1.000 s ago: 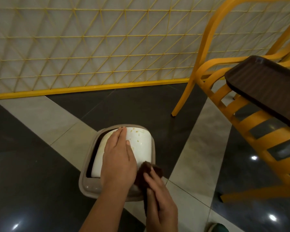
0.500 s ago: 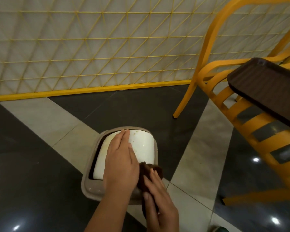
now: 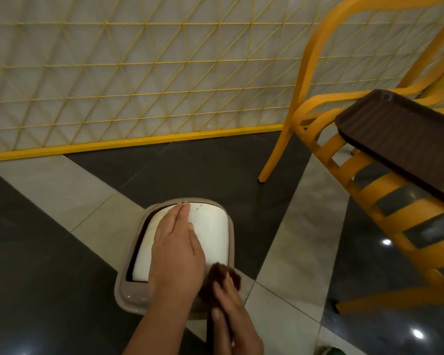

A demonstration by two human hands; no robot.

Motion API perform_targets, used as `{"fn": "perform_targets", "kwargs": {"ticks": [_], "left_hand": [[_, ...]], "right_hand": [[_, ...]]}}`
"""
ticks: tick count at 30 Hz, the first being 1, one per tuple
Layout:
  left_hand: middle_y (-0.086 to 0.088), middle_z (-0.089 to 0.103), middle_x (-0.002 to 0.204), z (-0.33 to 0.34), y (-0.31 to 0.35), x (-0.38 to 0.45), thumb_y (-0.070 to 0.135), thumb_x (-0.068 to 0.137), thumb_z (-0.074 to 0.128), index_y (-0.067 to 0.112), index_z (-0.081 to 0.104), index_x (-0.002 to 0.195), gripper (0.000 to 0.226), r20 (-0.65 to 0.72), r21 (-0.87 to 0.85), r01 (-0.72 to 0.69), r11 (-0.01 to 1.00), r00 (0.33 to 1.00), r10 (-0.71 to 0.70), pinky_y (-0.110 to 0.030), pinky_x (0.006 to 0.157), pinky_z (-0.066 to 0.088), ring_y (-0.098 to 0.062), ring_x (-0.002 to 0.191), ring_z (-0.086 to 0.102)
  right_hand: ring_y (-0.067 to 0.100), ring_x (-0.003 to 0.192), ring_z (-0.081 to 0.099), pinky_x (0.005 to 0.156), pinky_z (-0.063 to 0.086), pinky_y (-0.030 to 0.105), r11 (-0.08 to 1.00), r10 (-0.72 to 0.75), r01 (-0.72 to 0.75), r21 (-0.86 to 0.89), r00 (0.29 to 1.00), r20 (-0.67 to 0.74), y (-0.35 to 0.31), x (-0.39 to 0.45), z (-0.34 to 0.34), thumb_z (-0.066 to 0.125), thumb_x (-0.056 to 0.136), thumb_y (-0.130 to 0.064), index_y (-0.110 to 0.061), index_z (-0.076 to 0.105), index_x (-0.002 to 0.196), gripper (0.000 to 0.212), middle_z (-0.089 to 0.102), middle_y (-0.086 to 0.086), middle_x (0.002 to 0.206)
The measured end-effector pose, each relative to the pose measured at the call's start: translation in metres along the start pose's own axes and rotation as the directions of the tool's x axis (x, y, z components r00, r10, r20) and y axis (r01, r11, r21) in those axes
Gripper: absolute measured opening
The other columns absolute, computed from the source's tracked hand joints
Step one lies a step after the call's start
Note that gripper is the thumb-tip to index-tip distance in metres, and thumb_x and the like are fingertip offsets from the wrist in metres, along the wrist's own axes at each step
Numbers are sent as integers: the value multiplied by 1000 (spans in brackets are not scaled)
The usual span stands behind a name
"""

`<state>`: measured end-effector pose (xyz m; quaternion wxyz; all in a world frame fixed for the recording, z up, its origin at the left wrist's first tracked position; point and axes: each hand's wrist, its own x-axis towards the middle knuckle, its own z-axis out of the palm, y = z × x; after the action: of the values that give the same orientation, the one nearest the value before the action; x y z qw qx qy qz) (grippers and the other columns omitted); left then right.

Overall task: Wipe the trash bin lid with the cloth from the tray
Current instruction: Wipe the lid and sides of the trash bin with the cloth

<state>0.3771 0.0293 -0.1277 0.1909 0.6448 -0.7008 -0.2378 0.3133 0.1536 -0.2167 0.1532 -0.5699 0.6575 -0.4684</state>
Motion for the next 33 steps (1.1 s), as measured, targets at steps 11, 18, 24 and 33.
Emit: {"fn": "perform_targets", "kwargs": {"ticks": [11, 18, 24, 33], "left_hand": [[12, 36, 145, -5, -11, 11, 37, 97, 25, 31, 31, 143, 47, 195, -68, -308, 949, 929, 315, -27, 113, 25, 0, 129, 32], [1, 46, 140, -12, -15, -23, 53, 89, 4, 27, 33, 141, 65, -165, 95, -1, 995, 986, 17, -45, 109, 26, -19, 128, 40], [9, 3, 155, -5, -16, -50, 90, 49, 42, 30, -5, 147, 124, 24, 43, 102, 994, 994, -103, -29, 108, -13, -13, 141, 3], [4, 3, 157, -9, -29, -36, 74, 55, 62, 23, -7, 147, 126, 59, 135, -3, 991, 998, -5, -37, 114, -7, -13, 144, 0]], "right_hand": [[-9, 131, 32, 115, 25, 23, 950, 303, -309, 44, 948, 97, -18, 132, -44, 46, 99, -24, -39, 58, 123, 31, 49, -20, 138], [-13, 120, 43, 106, 33, 15, 928, 348, -352, 122, 936, 57, -13, 117, -45, 51, 97, -22, -41, 59, 120, 32, 53, -24, 131], [-10, 128, 39, 113, 33, 27, 941, 317, -315, 127, 948, -1, -12, 99, -39, 51, 96, -20, -41, 58, 122, 34, 46, -31, 134], [8, 142, 28, 112, 29, 41, 969, -196, 228, -98, 944, 266, -15, 72, -37, 41, 97, -32, -34, 55, 127, 33, 46, -13, 145]]}}
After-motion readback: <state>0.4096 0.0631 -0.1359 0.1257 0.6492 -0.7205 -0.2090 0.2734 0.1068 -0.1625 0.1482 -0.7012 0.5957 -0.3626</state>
